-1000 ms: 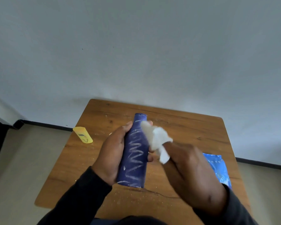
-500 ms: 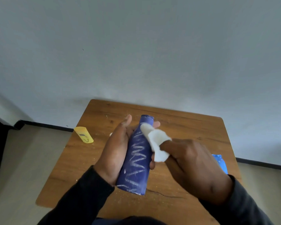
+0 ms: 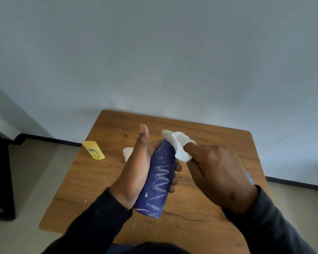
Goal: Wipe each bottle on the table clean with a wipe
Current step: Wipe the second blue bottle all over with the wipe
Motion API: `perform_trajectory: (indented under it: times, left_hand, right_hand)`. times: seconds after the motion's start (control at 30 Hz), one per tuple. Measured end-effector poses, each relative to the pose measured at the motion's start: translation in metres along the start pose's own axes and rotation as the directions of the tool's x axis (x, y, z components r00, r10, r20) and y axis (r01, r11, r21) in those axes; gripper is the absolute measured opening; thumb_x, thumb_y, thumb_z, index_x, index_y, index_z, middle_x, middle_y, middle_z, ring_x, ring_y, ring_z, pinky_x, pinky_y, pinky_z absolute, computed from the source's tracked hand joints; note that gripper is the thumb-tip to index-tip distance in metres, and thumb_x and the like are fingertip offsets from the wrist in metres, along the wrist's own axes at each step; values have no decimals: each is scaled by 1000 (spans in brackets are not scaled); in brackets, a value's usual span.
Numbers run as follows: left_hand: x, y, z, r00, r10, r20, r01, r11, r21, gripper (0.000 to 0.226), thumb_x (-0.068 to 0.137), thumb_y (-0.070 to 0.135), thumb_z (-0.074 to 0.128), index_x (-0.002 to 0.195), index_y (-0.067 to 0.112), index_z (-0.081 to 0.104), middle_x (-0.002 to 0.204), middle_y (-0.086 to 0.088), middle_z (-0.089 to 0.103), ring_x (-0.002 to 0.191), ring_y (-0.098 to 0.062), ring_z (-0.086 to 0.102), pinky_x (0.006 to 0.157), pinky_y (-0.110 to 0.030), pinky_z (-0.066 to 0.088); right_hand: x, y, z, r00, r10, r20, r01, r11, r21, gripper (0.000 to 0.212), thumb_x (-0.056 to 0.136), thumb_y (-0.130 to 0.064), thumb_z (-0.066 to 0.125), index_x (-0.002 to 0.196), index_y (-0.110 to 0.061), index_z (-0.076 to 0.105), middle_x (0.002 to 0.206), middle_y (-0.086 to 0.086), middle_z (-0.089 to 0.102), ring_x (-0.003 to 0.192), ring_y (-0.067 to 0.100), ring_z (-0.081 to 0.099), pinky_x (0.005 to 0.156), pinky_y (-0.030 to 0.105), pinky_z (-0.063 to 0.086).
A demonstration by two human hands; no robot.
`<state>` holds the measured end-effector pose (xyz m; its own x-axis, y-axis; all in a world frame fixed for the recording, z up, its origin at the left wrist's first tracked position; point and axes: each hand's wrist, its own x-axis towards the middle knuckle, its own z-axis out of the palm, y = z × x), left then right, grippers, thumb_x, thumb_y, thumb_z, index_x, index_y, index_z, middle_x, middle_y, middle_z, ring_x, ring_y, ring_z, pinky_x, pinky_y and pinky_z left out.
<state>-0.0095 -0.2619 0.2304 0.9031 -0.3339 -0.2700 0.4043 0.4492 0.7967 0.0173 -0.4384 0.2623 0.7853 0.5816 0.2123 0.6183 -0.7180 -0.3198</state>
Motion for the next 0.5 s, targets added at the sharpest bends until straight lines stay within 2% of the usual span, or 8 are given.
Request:
perform_trajectory:
  times: [0.07, 0.13, 0.17, 0.23, 0.3, 0.33, 0.43, 0.5]
  left_hand:
    - [1, 1, 1, 1000, -3, -26, 4, 1000, 10, 97, 80, 84, 30, 124, 5, 64, 92, -24, 60, 69, -32, 59, 64, -37, 53]
    - [2, 3, 3, 997, -36, -64, 35, 999, -7, 105, 70, 88, 36, 125, 4, 64, 101, -29, 58, 81, -39, 58, 71, -43, 51]
    - [2, 3, 2, 997, -43, -69, 43, 999, -5, 105, 70, 90, 35, 126, 5, 64, 101, -30, 58, 80, -39, 59, 69, -42, 51]
    - [1, 2, -1, 998, -41, -47, 41, 999, 5, 103, 75, 89, 30, 126, 6, 64, 93, -27, 61, 68, -33, 60, 61, -36, 53]
    - [0, 2, -2, 999, -49, -10, 49, 999, -18, 99, 76, 87, 28, 123, 8, 65, 88, -23, 62, 65, -29, 61, 59, -34, 54]
    - [1, 2, -2, 999, -52, -3, 52, 998, -20, 99, 75, 87, 29, 123, 8, 66, 89, -23, 62, 65, -30, 61, 59, -34, 55]
    - [4, 5, 2, 995, -83, -55, 83, 997, -7, 108, 66, 95, 35, 121, 9, 70, 99, -28, 60, 79, -39, 61, 60, -36, 54]
    - [5, 7, 2, 995, -92, -48, 91, 996, -18, 108, 67, 94, 33, 121, 9, 71, 94, -27, 63, 72, -36, 63, 58, -36, 55]
  right_hand:
    - [-3, -6, 2, 999, -23, 48, 23, 1000, 0, 6, 86, -30, 38, 83, -34, 41, 62, -10, 52, 45, 17, 45, 42, 14, 15]
    - [-10, -15, 10, 988, -80, 135, 76, 996, 36, 15, 85, -32, 38, 92, -31, 52, 70, -6, 62, 53, 23, 56, 40, 25, 32]
    - [-11, -15, 11, 985, -84, 149, 79, 996, 41, 16, 85, -32, 38, 94, -32, 51, 72, -5, 63, 55, 25, 57, 42, 29, 36]
    - [-8, -5, 9, 996, -35, 77, 35, 999, 9, 11, 84, -31, 39, 90, -31, 48, 65, -7, 58, 49, 23, 51, 41, 26, 29]
    - [-3, 4, 2, 1000, 14, 1, -14, 1000, -4, 10, 85, -29, 38, 88, -30, 47, 61, -11, 47, 44, 15, 37, 41, 20, 16]
    - [-4, 3, 1, 1000, -1, 8, 1, 1000, 3, 9, 85, -29, 38, 88, -31, 47, 61, -12, 45, 44, 13, 35, 41, 17, 15]
    - [-12, -10, 9, 986, -92, 138, 84, 994, 68, 14, 83, -30, 42, 91, -32, 53, 71, -8, 61, 53, 23, 56, 43, 28, 38]
    - [-11, -7, 10, 992, -70, 105, 66, 997, 39, 15, 82, -30, 41, 90, -30, 54, 71, -7, 62, 54, 25, 57, 43, 29, 36]
